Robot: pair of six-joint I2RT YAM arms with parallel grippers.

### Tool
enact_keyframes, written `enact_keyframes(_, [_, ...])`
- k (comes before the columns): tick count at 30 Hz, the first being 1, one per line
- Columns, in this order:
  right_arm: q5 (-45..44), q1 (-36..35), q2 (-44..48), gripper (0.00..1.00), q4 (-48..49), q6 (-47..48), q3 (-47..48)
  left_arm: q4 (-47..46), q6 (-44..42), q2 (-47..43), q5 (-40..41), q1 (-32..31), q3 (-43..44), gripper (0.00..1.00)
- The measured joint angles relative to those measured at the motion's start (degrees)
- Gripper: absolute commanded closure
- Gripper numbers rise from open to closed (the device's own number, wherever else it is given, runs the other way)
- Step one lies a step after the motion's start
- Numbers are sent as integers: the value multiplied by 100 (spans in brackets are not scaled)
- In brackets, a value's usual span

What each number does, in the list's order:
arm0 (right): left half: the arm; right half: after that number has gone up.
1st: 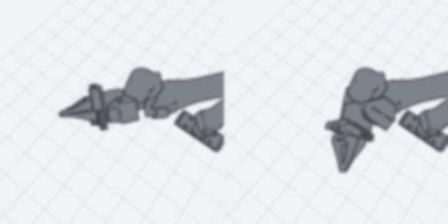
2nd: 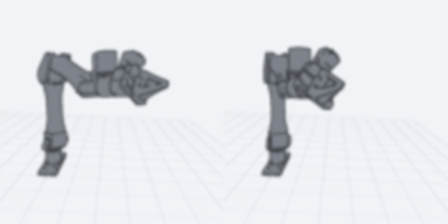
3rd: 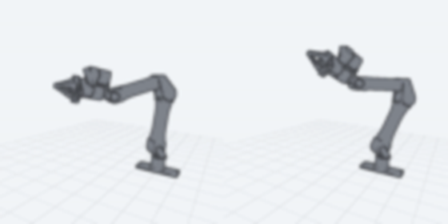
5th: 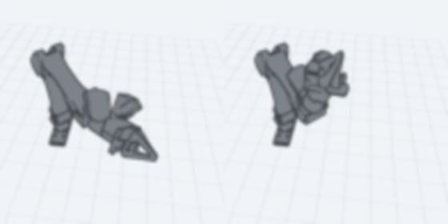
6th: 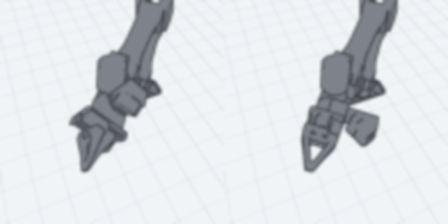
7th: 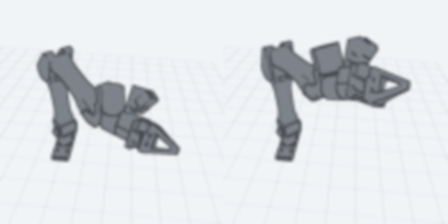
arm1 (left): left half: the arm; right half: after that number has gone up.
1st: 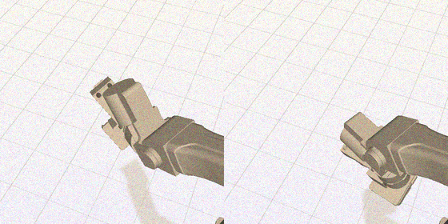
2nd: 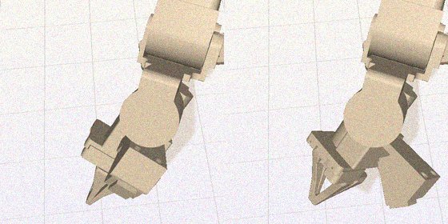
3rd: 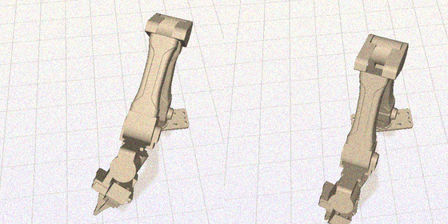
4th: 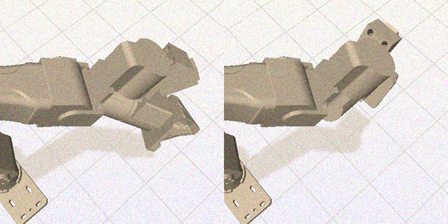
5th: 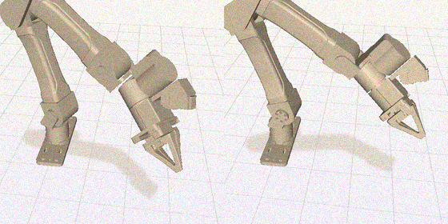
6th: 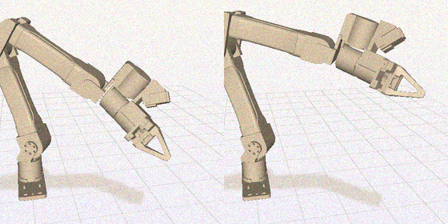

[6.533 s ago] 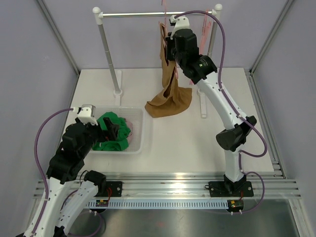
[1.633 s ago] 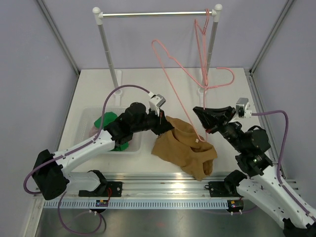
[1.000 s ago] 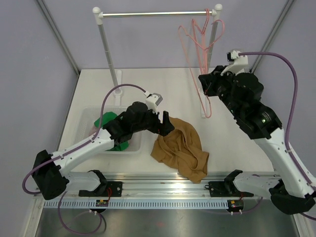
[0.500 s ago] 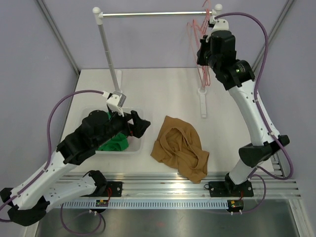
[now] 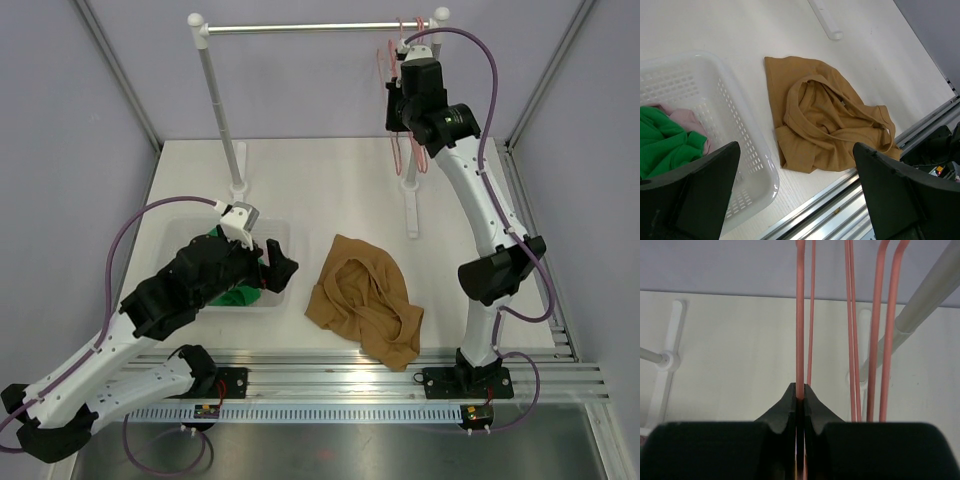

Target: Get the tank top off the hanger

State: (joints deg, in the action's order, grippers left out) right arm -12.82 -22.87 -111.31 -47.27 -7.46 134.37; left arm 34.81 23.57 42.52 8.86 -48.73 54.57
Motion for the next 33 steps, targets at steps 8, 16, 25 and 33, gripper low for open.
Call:
enact_keyframes(8, [2, 4, 98, 43, 68, -90, -192, -103, 4, 11, -7, 0, -74, 1])
enact_keyframes(16, [42, 4, 715, 1, -50, -146, -151, -621, 50, 778, 4, -192, -138, 1])
enact_keyframes(25, [472, 7, 4129, 1, 243, -306, -2909, -1139, 203, 2970, 356, -1294, 138, 1])
enact_keyframes(33, [1316, 7, 7097, 0, 595, -758, -5576, -1733, 280, 4933, 188, -2162, 863, 1])
